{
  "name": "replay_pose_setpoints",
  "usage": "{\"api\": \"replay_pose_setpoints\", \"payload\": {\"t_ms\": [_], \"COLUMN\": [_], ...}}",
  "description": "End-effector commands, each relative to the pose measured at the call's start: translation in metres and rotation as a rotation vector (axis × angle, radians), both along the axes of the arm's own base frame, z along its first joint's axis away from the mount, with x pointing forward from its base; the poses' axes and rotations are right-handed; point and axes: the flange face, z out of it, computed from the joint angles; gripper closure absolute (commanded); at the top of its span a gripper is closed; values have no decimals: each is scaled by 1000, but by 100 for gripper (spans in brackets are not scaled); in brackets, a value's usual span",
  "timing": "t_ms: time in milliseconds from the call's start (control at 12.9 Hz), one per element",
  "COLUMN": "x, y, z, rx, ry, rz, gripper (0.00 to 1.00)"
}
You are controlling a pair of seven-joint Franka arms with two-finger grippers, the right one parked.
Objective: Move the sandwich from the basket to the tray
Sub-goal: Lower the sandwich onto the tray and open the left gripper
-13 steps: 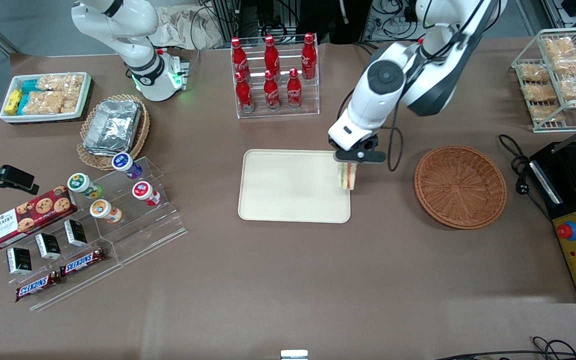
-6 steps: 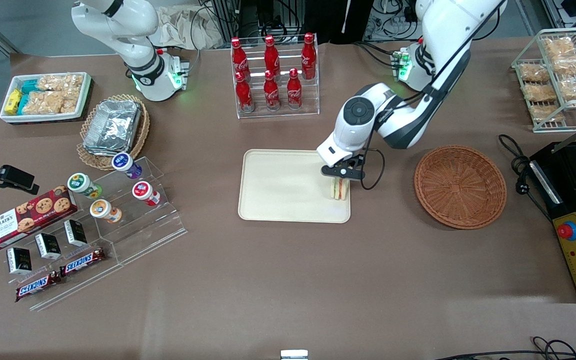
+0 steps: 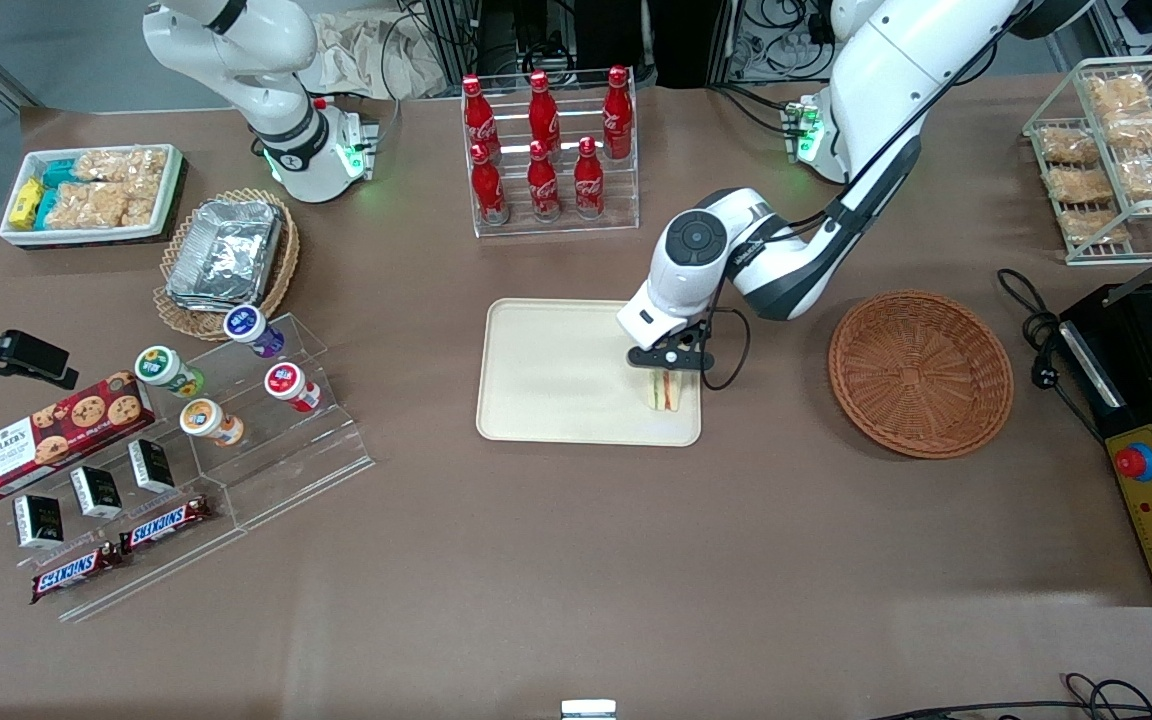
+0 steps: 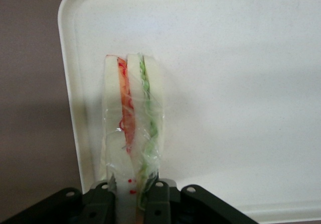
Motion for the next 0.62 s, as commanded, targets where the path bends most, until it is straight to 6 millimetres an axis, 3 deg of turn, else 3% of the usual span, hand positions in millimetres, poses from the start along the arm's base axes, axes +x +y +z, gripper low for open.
{"api": "replay_pose_setpoints", "payload": {"t_ms": [0, 156, 233, 311, 544], "x": [4, 11, 17, 26, 82], "y": [-5, 1, 2, 3, 22], "z": [-2, 11, 35, 59, 165], "rx": [5, 12, 16, 42, 51], "ry": [-5, -27, -58, -73, -39], "rz": [10, 26, 43, 59, 241], "gripper": [0, 0, 0, 0, 0]}}
